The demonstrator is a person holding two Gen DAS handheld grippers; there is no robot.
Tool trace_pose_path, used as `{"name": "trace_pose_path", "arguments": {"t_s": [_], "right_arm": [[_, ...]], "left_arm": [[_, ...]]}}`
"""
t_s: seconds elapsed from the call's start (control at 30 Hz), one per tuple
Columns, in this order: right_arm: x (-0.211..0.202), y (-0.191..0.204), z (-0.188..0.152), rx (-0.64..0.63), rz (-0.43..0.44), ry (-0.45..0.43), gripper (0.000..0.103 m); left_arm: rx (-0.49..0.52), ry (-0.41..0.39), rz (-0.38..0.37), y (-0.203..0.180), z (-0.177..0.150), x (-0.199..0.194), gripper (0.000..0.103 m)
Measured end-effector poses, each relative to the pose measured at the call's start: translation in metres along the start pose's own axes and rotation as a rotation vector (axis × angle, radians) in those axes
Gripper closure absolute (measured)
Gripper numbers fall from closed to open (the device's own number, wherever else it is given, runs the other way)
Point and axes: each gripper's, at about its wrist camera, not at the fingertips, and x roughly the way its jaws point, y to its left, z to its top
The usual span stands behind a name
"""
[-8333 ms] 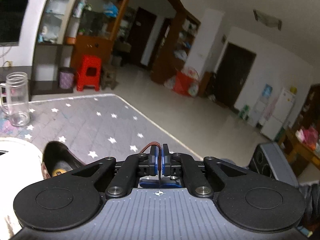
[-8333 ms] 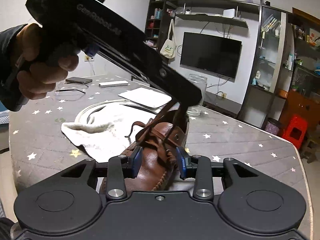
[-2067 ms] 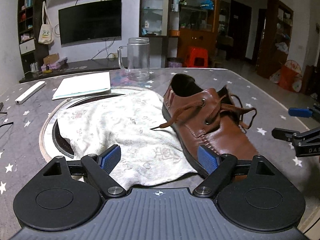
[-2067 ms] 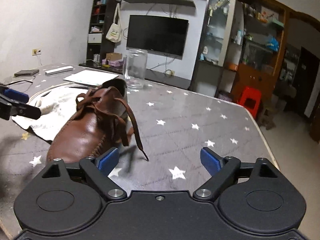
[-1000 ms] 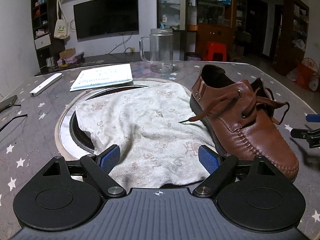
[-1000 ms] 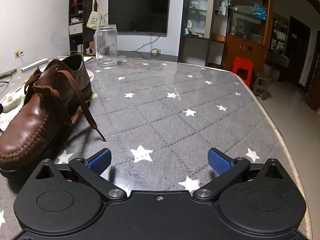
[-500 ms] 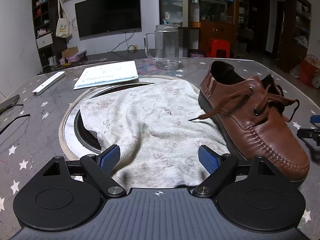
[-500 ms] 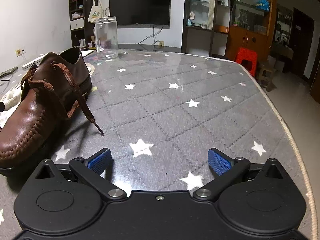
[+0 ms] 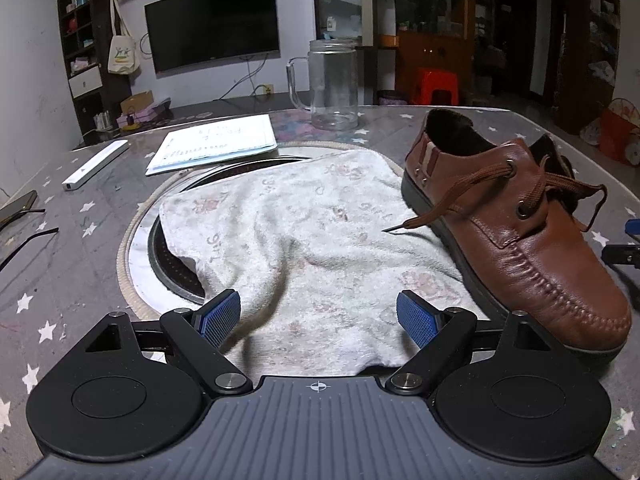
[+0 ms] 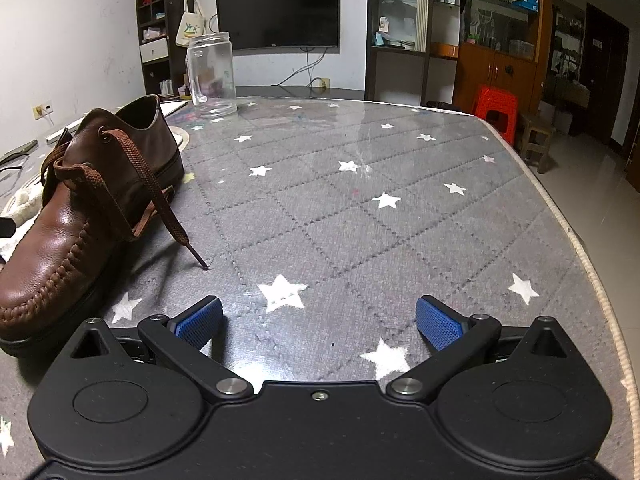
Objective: Lace up shoes with both hands
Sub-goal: 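Grasp the brown shoe's collar with the left gripper and lift it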
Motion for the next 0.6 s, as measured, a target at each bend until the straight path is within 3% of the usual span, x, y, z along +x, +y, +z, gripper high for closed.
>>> {"name": "trace_pose_path", "arguments": {"t_s": [0.37, 0.5, 0.6], "right_arm": [[0.001, -0.001, 0.0, 0.006, 0.004, 0.0, 0.0], [0.001, 0.0, 0.0, 0.005, 0.003, 0.0, 0.0], [0.001, 0.0, 0.0, 0.004, 0.003, 0.0, 0.0]], "left_arm": [[-0.011, 0.018, 0.022, 0.009, -0.002, 0.005, 0.017], [-0.019, -0.022, -0.041, 0.001, 0.007, -0.005, 0.018], [0.004, -0.056, -0.115, -0.01, 0.018, -0.014, 0.027]]}}
